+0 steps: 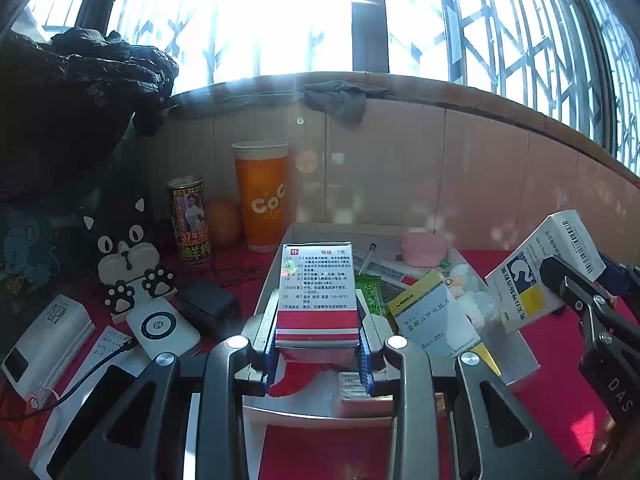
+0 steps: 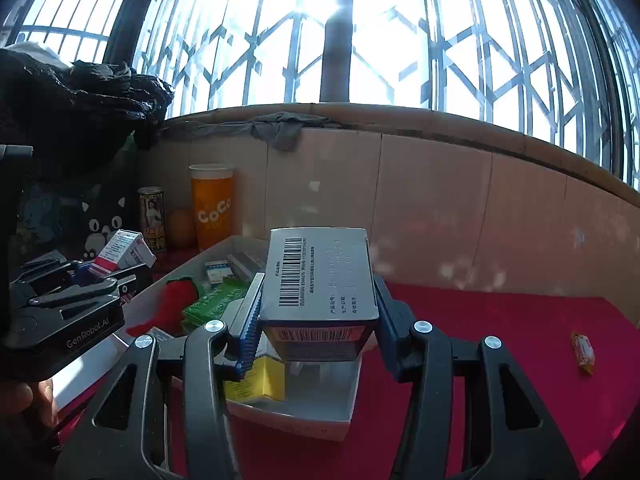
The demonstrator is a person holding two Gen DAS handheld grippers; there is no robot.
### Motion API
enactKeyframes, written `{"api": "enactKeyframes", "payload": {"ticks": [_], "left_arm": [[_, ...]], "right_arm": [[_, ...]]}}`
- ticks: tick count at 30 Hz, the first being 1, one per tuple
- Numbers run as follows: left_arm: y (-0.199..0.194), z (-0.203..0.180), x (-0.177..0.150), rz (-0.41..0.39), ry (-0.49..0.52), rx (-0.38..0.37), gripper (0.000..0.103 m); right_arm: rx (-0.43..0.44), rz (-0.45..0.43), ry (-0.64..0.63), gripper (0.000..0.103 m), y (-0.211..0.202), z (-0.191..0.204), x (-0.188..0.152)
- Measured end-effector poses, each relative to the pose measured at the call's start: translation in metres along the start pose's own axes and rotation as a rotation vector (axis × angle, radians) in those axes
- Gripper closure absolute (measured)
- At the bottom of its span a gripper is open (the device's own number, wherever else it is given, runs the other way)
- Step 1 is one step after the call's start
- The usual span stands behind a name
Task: Organize objects
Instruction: 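Lower both held boxes into the tray and open both tools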
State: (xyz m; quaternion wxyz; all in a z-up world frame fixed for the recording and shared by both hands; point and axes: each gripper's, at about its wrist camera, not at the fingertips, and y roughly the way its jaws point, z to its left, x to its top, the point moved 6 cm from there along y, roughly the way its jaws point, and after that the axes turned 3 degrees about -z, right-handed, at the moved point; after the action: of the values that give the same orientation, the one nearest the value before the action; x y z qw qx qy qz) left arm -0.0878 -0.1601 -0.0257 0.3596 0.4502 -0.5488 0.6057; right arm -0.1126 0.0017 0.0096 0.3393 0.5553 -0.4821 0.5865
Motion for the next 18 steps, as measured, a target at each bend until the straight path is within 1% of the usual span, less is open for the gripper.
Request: {"api": "enactKeyframes", "payload": {"ticks": [4,7,11,13,15,18], "left_arm": [[0.001,-0.002,0.022,-0.025,-0.001,0.002,0.072],[0.002,-0.004,0.048,-0.056,0.005,0.010,0.072],[-0.007,-0.002,0.098,-0.131,-0.003,0.021,0.072],[-0.012,-0.002,0.117,-0.158,-0.006,0.019,0.072],[-0.016,-0.005,0.129,-0.177,0.000,0.017,0.072],[-0.020,-0.008,0.136,-0.187,0.005,0.011,0.072]], "right_arm": [[-0.007,-0.022,-0.001,0.054,0.000,-0.003,0.015],[-0.012,-0.037,-0.004,0.054,0.003,-0.006,0.032],[-0.032,-0.106,-0.002,0.054,0.001,-0.012,0.071],[-0.038,-0.139,0.007,0.054,-0.002,-0.014,0.090],[-0.038,-0.161,0.013,0.054,-0.004,-0.015,0.103],[-0.028,-0.176,0.012,0.054,-0.006,-0.011,0.114]]}}
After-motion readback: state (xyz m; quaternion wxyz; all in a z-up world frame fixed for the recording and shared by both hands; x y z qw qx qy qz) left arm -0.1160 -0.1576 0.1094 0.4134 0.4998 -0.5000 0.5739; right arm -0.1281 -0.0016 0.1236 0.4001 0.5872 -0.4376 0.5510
